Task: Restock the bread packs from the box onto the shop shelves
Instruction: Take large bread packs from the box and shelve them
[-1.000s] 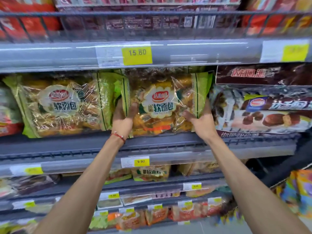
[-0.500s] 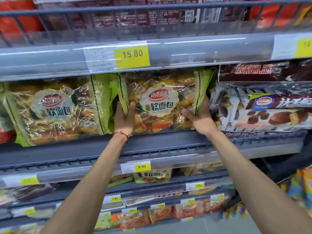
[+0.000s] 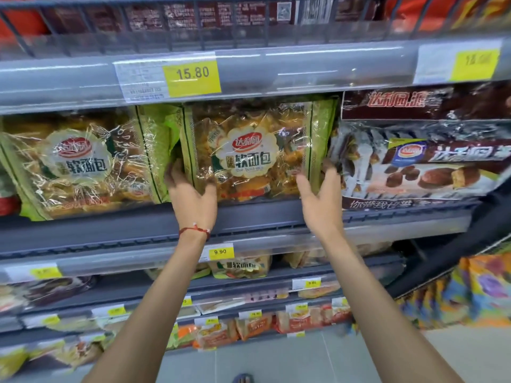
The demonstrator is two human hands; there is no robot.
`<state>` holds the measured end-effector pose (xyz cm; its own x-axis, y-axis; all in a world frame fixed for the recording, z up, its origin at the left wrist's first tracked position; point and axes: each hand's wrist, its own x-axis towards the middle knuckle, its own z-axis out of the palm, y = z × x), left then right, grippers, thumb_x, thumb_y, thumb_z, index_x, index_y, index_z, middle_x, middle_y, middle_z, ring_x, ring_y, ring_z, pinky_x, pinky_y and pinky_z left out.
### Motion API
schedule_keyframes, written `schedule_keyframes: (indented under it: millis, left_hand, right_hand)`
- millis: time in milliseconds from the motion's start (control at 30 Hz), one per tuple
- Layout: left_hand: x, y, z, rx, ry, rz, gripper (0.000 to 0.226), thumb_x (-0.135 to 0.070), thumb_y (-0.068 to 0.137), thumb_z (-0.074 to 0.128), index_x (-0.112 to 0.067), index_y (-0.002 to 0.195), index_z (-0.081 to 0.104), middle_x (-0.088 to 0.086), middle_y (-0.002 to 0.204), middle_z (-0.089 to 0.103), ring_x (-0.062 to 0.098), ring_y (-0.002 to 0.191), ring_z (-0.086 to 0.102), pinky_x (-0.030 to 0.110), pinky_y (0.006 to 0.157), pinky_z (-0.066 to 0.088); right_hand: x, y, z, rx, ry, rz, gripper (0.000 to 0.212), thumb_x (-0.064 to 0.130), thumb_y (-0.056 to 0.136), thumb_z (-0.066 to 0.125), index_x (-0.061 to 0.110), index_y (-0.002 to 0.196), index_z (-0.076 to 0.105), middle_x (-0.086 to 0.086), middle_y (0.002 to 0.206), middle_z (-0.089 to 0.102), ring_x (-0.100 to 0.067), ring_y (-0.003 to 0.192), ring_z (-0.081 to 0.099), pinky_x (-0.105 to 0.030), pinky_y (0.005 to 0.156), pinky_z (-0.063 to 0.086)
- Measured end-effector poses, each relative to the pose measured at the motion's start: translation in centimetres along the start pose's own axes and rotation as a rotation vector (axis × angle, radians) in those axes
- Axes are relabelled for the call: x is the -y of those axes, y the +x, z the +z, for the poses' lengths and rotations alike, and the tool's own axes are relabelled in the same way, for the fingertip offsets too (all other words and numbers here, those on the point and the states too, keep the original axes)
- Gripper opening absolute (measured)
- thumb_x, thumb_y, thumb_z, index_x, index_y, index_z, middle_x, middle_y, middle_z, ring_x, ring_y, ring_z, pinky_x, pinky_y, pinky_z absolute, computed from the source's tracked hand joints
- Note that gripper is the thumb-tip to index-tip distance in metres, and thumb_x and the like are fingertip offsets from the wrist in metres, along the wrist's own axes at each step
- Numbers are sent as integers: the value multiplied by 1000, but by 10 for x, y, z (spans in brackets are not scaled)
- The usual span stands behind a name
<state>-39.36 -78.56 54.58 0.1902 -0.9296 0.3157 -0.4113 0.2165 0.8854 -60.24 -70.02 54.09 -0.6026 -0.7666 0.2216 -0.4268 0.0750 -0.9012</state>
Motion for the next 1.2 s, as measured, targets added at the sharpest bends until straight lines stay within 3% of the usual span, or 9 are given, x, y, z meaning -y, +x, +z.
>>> schedule_keyframes:
  millis: [133,233,333,500,633,800,967,1067,1200]
  left_hand:
    - [-17,-40,-4,-36,-8,97,56,-14,88,60,-8,141,41,11,146,30,20,137,33,14,110,20]
    - [-19,-60,-9,-33,-30,192,44,-8,89,59,-9,132,49,9,137,42,19,127,44,30,108,36]
    - [-16,-84,-12,192,-96,280,36,-1,90,57,-17,123,57,-2,126,51,9,115,53,31,99,46]
    - [12,-100,-14,463,-91,433,34,0,89,58,-19,117,62,-10,114,57,10,109,56,41,98,46]
    - [26,-99,-27,612,-200,487,30,5,89,55,-12,111,66,-6,109,61,11,101,61,17,86,48]
    - [67,-129,-41,979,-167,459,27,-3,88,53,-14,108,68,-6,105,69,12,94,64,32,83,54]
    - [97,-182,-65,1318,-131,313,28,3,89,55,-14,108,68,-11,103,68,-6,78,60,3,67,43]
    - [111,-211,-79,1447,-82,336,29,3,90,54,-9,112,67,0,104,71,-3,74,60,0,65,40]
    - [128,-259,-104,1643,-34,388,33,5,86,53,-8,114,66,1,110,70,3,78,60,-1,70,40]
  right_hand:
    - [4,-35,-4,3,64,-53,35,29,105,57,29,139,51,9,141,50,-10,133,49,-44,115,43]
    - [2,-59,-5,37,90,-64,23,24,105,56,28,127,62,9,129,60,-7,121,57,-37,107,49]
    - [-3,-87,-2,-17,48,-92,22,21,106,56,20,124,68,7,120,67,-8,111,62,-31,98,52]
    - [-13,-133,17,-126,39,-42,21,16,103,59,16,120,71,5,116,72,-6,108,66,-29,94,54]
    - [-19,-177,39,-259,83,79,19,12,103,59,12,117,71,0,111,73,-4,99,66,-19,86,49]
    - [-23,-244,63,-412,148,257,17,18,99,60,17,111,72,8,104,73,-8,90,65,-27,78,51]
    - [-23,-326,65,-559,90,393,20,3,99,60,17,106,73,9,105,72,4,91,66,-15,76,47]
    - [-29,-379,66,-659,82,503,24,2,98,61,22,105,72,12,100,73,7,87,65,-17,77,49]
    - [-29,-464,73,-792,100,644,24,2,99,60,22,106,72,10,101,74,3,87,66,-14,75,48]
